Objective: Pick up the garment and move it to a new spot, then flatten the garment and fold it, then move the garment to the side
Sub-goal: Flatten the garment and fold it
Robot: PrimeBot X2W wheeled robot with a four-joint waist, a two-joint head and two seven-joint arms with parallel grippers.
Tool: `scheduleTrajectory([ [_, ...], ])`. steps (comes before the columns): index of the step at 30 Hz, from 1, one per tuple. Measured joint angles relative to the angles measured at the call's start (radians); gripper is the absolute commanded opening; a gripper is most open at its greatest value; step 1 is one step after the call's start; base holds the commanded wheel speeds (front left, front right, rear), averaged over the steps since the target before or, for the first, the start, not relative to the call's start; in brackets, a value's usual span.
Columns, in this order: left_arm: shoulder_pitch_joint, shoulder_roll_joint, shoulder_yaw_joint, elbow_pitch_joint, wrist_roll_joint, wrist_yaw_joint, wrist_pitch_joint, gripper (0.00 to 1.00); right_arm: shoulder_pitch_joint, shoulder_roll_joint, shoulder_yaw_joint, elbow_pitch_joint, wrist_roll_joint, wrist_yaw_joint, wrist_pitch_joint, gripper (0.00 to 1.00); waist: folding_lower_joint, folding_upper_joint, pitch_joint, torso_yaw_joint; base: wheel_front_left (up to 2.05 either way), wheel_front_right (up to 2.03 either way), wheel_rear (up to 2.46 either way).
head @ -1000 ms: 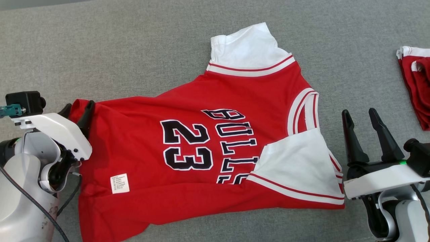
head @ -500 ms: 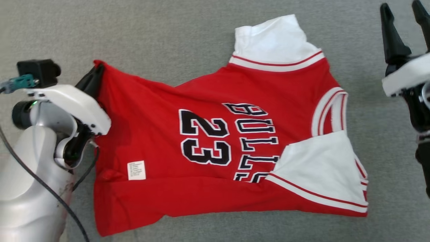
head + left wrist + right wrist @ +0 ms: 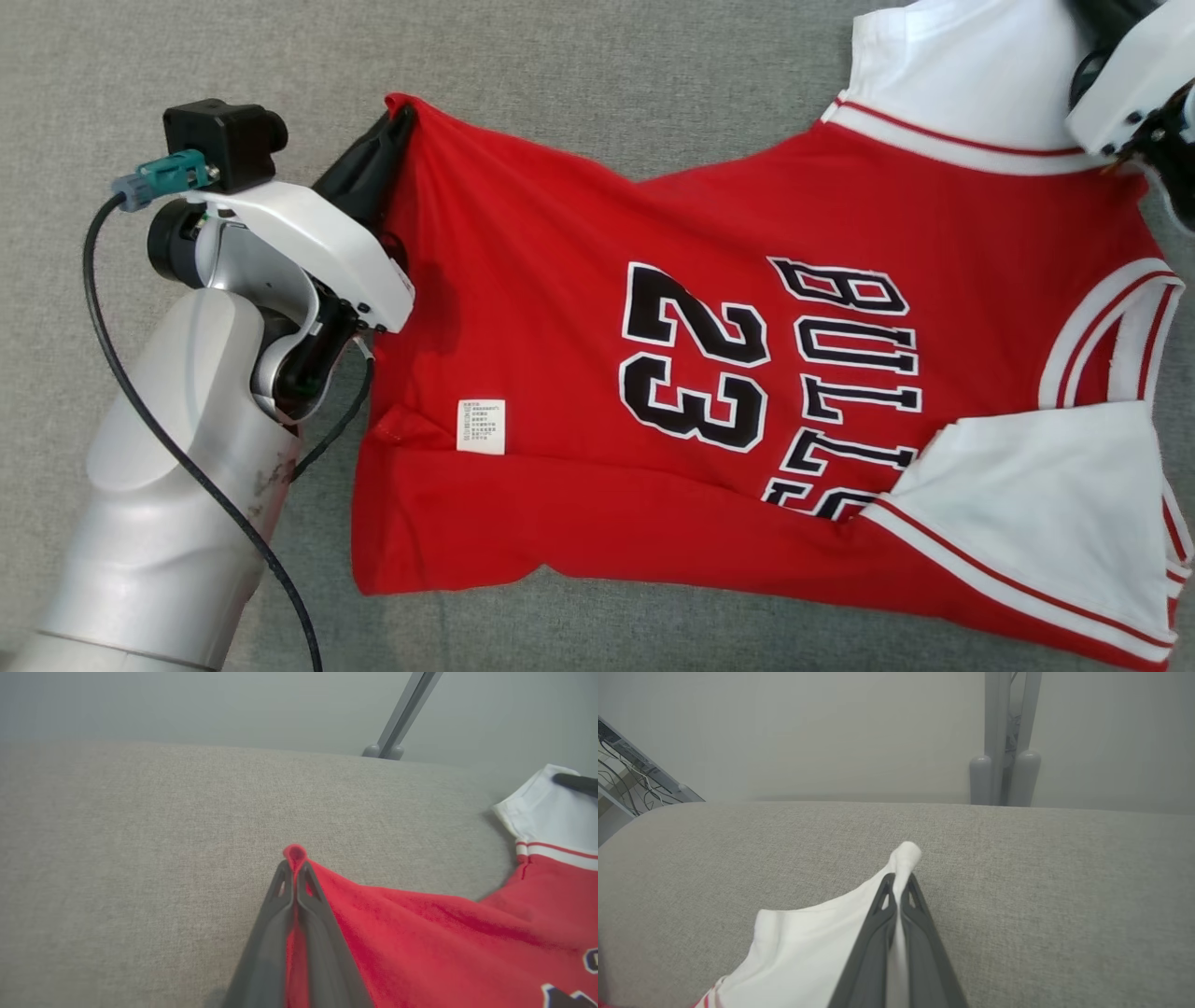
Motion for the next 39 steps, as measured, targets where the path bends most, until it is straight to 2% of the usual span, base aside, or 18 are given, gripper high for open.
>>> scheduleTrajectory([
  [4,-0.023,0.021,0.016,-0.020,-0.017,-0.003,-0.031,0.00,-0.048,-0.040,0.001,-0.038,0.079,0.000,-0.091,0.00,0.0000,0.0000,-0.013,-0.025,0.00,0.00,0.00],
  [13,-0.013,0.069,0.041,-0.046,-0.056,-0.004,-0.036,0.00,-0.057,-0.067,0.054,-0.067,0.157,0.000,-0.158,0.00,0.0000,0.0000,-0.036,-0.068,0.00,0.00,0.00],
  [16,0.021,0.076,0.038,-0.077,-0.089,-0.004,-0.030,0.00,-0.041,-0.088,0.086,-0.115,0.174,0.000,-0.166,0.00,0.0000,0.0000,-0.041,-0.078,0.00,0.00,0.00],
  [20,0.096,0.111,0.033,-0.143,-0.138,-0.007,-0.026,0.00,0.017,-0.125,0.131,-0.244,0.196,0.000,-0.202,0.00,0.0000,0.0000,-0.046,-0.097,0.00,0.00,0.00],
  [21,0.141,0.131,0.029,-0.190,-0.160,-0.009,-0.019,0.00,0.061,-0.149,0.144,-0.319,0.214,0.000,-0.219,0.00,0.0000,0.0000,-0.049,-0.109,0.00,0.00,0.00],
  [25,0.253,0.174,0.036,-0.275,-0.204,-0.009,-0.022,0.00,0.182,-0.193,0.171,-0.484,0.238,0.000,-0.240,0.00,0.0000,0.0000,-0.055,-0.136,0.00,0.00,0.00],
  [27,0.359,0.207,0.058,-0.318,-0.229,-0.008,-0.027,0.00,0.347,-0.226,0.148,-0.616,0.271,0.000,-0.284,0.00,0.0000,0.0000,-0.063,-0.159,0.00,0.00,0.00],
  [29,0.410,0.217,0.063,-0.336,-0.240,-0.002,-0.027,0.00,0.434,-0.230,0.129,-0.663,0.283,0.000,-0.295,0.00,0.0000,0.0000,-0.067,-0.169,0.00,0.00,0.00],
  [30,0.465,0.223,0.072,-0.365,-0.253,0.015,-0.032,0.00,0.564,-0.239,0.092,-0.714,0.309,0.000,-0.310,0.00,0.0000,0.0000,-0.074,-0.179,0.00,0.00,0.00],
  [39,0.550,0.253,0.123,-0.425,-0.269,0.066,-0.055,0.00,0.851,-0.187,-0.047,-0.822,0.337,0.000,-0.368,0.00,0.0000,0.0000,-0.082,-0.196,0.00,0.00,0.00],
])
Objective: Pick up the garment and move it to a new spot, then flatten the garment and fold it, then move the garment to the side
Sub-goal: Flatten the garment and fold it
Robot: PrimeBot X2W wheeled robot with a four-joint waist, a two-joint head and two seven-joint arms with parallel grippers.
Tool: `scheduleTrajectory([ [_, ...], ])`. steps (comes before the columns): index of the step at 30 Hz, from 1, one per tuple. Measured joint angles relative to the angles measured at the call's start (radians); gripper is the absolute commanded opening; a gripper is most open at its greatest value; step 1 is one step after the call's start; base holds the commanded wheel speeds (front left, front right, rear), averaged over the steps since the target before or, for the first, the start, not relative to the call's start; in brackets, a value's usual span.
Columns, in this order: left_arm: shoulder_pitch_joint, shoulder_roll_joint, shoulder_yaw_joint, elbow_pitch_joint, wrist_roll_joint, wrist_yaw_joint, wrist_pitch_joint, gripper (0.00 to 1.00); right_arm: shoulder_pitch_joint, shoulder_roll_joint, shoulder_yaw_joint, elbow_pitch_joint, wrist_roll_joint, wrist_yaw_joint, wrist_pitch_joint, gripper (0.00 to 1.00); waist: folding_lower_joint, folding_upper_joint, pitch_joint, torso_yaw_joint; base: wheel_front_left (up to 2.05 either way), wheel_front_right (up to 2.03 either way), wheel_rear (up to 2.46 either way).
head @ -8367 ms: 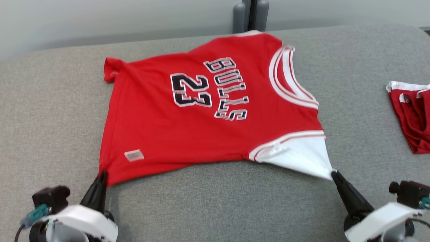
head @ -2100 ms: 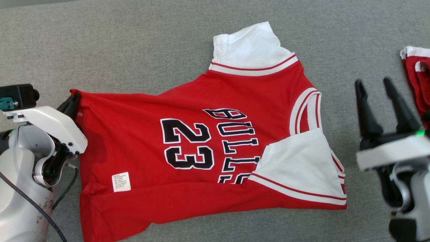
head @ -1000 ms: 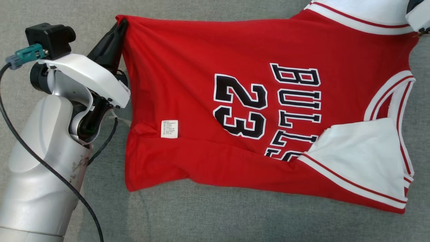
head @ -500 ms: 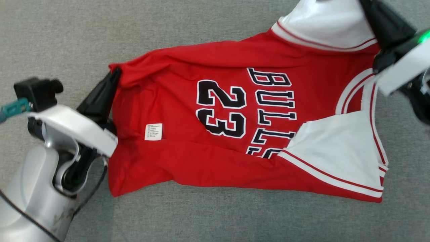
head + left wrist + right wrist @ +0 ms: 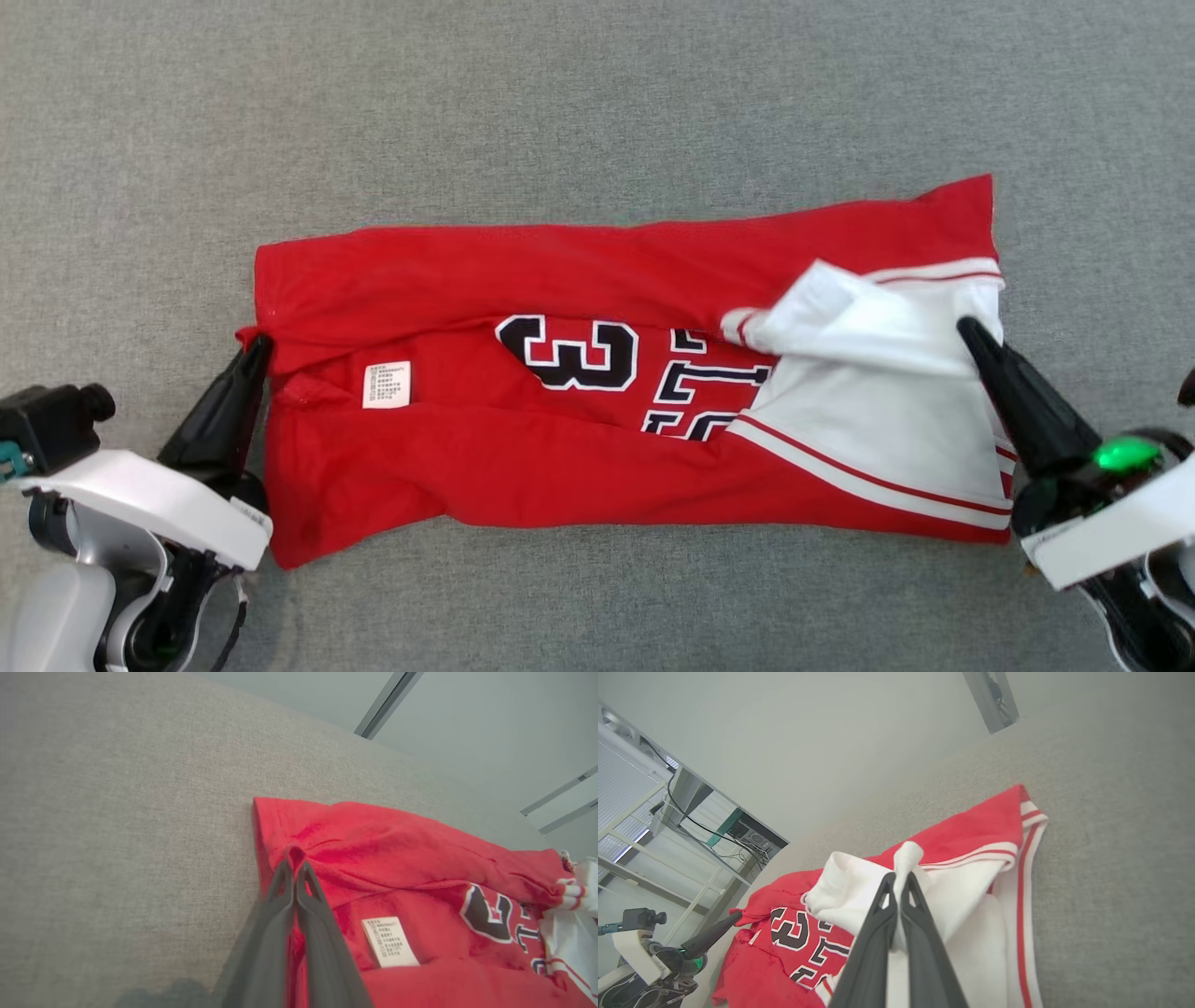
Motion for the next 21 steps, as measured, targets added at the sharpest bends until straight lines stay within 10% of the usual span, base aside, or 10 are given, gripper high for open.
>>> scheduleTrajectory([
  [11,0.105,-0.026,0.000,0.004,-0.034,0.037,0.004,0.00,0.146,0.122,-0.086,0.111,-0.092,0.000,0.018,0.00,0.0000,0.0000,-0.027,-0.015,0.00,0.00,0.00],
  [13,0.111,-0.035,-0.009,0.014,-0.038,0.044,0.006,0.48,0.146,0.153,-0.098,0.148,-0.120,0.000,0.018,1.00,0.0000,0.0000,-0.035,-0.016,0.00,0.00,0.00],
  [14,0.111,-0.037,-0.011,0.021,-0.028,0.051,-0.005,1.00,0.146,0.169,-0.111,0.164,-0.140,0.000,0.017,1.00,0.0000,0.0000,-0.039,-0.015,0.00,0.00,0.00],
  [21,0.109,-0.066,-0.001,0.034,0.077,0.127,-0.146,1.00,0.135,0.256,-0.250,0.203,-0.316,0.000,-0.024,1.00,0.0000,0.0000,-0.076,-0.010,0.00,0.00,0.00],
])
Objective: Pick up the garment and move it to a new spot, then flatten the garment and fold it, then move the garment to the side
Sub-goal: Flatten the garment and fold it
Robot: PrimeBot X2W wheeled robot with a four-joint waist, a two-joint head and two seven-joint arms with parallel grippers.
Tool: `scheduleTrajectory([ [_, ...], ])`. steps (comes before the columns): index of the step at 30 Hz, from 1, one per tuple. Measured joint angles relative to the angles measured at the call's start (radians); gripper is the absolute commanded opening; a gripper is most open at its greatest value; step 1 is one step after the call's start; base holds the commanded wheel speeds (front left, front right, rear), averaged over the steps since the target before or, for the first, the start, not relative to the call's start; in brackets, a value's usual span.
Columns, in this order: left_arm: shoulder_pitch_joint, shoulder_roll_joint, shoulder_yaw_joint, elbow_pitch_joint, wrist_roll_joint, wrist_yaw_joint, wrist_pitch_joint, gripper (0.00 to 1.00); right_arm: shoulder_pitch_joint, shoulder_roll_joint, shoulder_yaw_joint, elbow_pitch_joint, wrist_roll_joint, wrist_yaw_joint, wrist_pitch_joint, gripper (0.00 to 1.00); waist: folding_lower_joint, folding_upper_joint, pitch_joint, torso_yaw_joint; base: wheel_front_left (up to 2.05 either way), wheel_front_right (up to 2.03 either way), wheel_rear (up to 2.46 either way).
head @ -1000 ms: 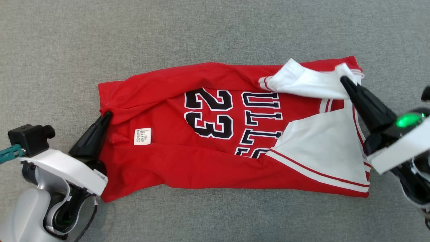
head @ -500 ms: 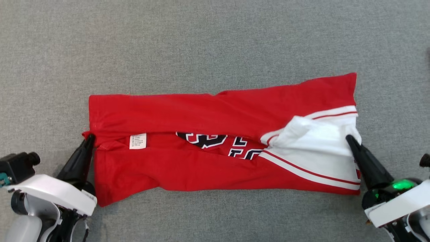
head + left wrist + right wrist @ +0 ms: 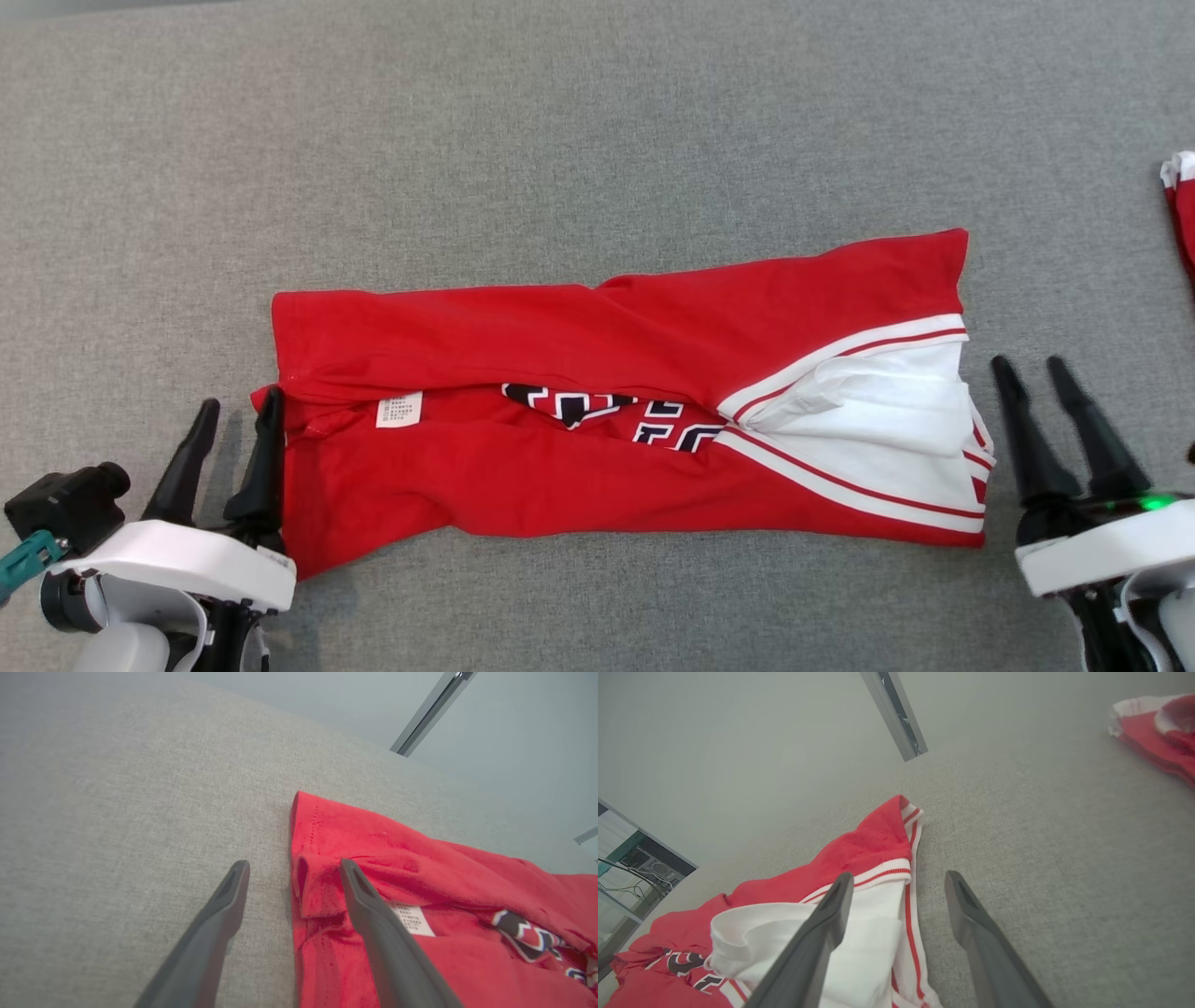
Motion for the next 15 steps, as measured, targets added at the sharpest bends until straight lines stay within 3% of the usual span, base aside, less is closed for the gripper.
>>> scheduleTrajectory([
  [7,-0.023,-0.030,0.023,-0.071,0.137,0.095,-0.120,1.00,-0.023,0.114,-0.199,-0.057,-0.286,0.000,-0.021,1.00,0.0000,0.0000,-0.046,-0.003,0.00,0.00,0.00],
  [11,-0.037,-0.057,0.039,-0.113,0.219,0.113,-0.134,1.00,-0.036,0.151,-0.228,-0.096,-0.427,0.000,0.000,1.00,0.0000,0.0000,-0.071,-0.004,0.00,0.00,0.00],
  [15,-0.041,-0.066,0.057,-0.141,0.315,0.121,-0.137,1.00,-0.036,0.174,-0.230,-0.113,-0.497,0.000,0.035,1.00,0.0000,0.0000,-0.092,0.001,0.00,0.00,0.00],
])
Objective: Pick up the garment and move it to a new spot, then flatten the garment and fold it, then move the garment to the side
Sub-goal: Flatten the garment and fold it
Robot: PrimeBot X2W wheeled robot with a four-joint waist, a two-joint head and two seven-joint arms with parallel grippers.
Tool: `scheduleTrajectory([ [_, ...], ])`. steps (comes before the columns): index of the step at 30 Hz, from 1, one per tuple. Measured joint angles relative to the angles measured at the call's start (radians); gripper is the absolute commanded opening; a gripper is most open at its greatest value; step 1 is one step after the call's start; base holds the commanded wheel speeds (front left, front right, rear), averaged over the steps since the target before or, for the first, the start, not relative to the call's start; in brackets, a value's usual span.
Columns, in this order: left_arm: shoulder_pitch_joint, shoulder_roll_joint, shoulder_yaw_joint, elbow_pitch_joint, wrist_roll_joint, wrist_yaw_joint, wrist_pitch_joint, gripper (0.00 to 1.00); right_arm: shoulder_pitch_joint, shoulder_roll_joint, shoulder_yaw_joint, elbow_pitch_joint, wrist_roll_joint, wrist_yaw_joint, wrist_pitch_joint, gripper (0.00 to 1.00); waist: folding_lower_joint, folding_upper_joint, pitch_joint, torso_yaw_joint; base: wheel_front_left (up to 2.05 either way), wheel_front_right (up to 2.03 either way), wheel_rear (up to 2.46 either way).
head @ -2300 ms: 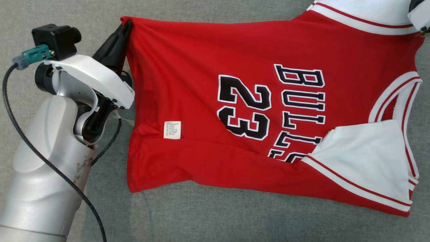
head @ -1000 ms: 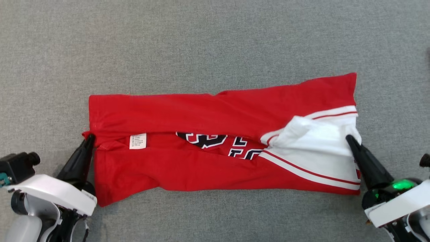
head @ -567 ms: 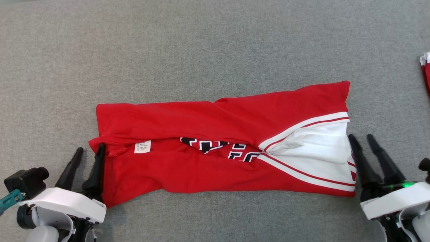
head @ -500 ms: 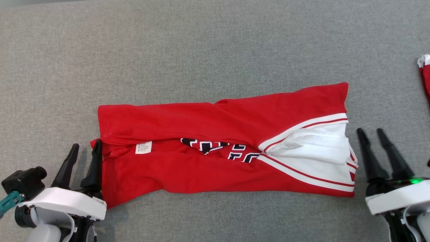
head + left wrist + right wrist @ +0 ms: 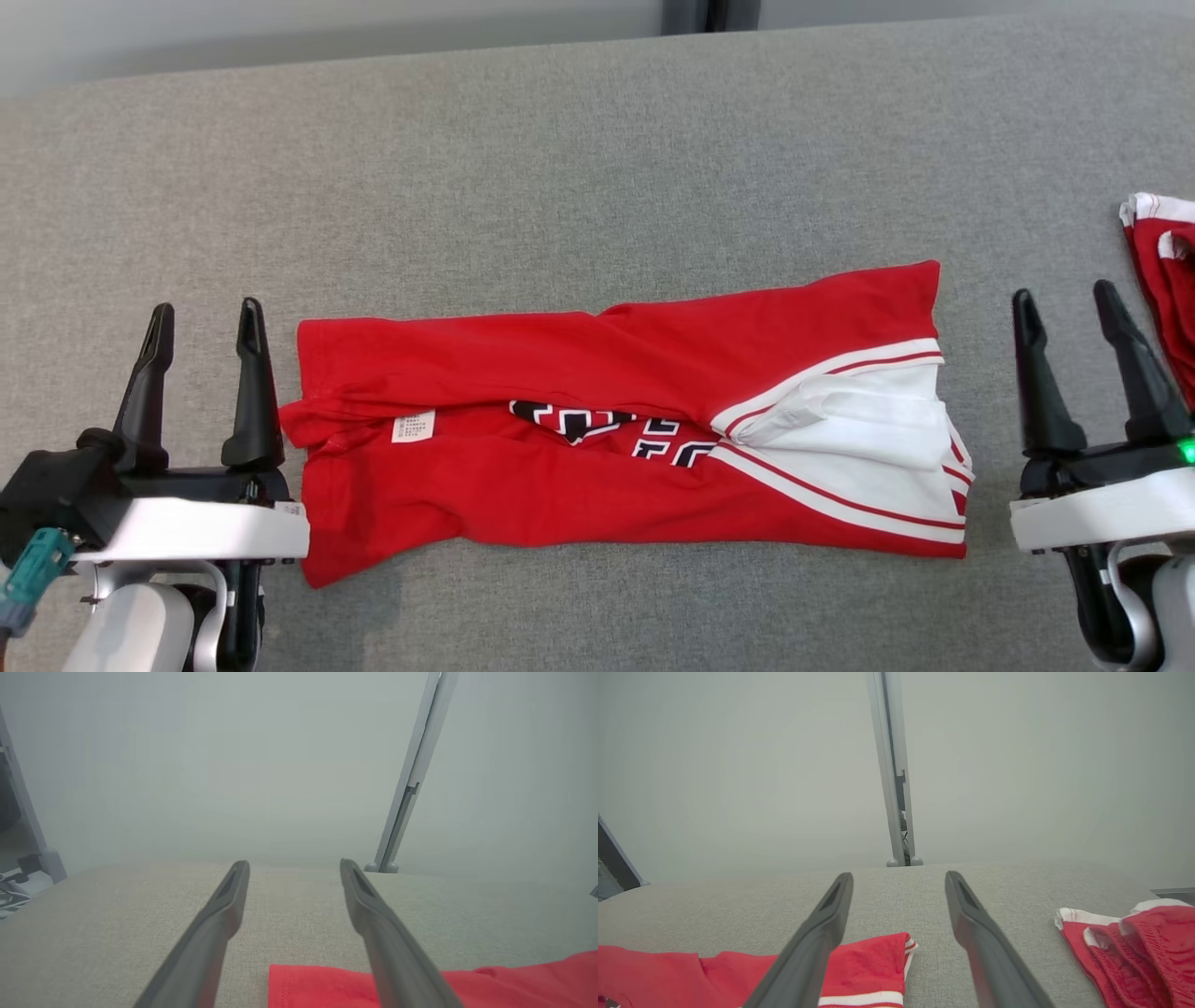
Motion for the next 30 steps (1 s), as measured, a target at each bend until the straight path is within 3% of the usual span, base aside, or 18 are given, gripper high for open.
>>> scheduleTrajectory([
  [7,0.042,-0.016,0.002,0.010,0.097,-0.014,-0.001,1.00,0.034,0.028,0.006,0.020,-0.030,0.000,0.025,1.00,0.0000,0.0000,-0.035,0.014,0.00,0.00,0.00],
  [22,0.042,-0.041,-0.001,0.047,0.134,-0.050,-0.001,1.00,0.048,0.026,-0.029,0.052,-0.027,0.000,0.047,1.00,0.0000,0.0000,-0.051,0.037,0.00,0.00,0.00],
  [25,0.036,-0.050,-0.002,0.060,0.135,-0.054,-0.001,1.00,0.048,0.003,-0.100,0.125,-0.015,0.000,0.059,1.00,0.0000,0.0000,-0.046,0.051,0.00,0.00,0.00],
  [30,0.017,-0.057,-0.007,0.067,0.140,-0.063,-0.001,1.00,0.036,0.005,-0.064,0.217,-0.002,0.000,0.071,1.00,0.0000,0.0000,-0.032,0.066,0.00,0.00,0.00],
])
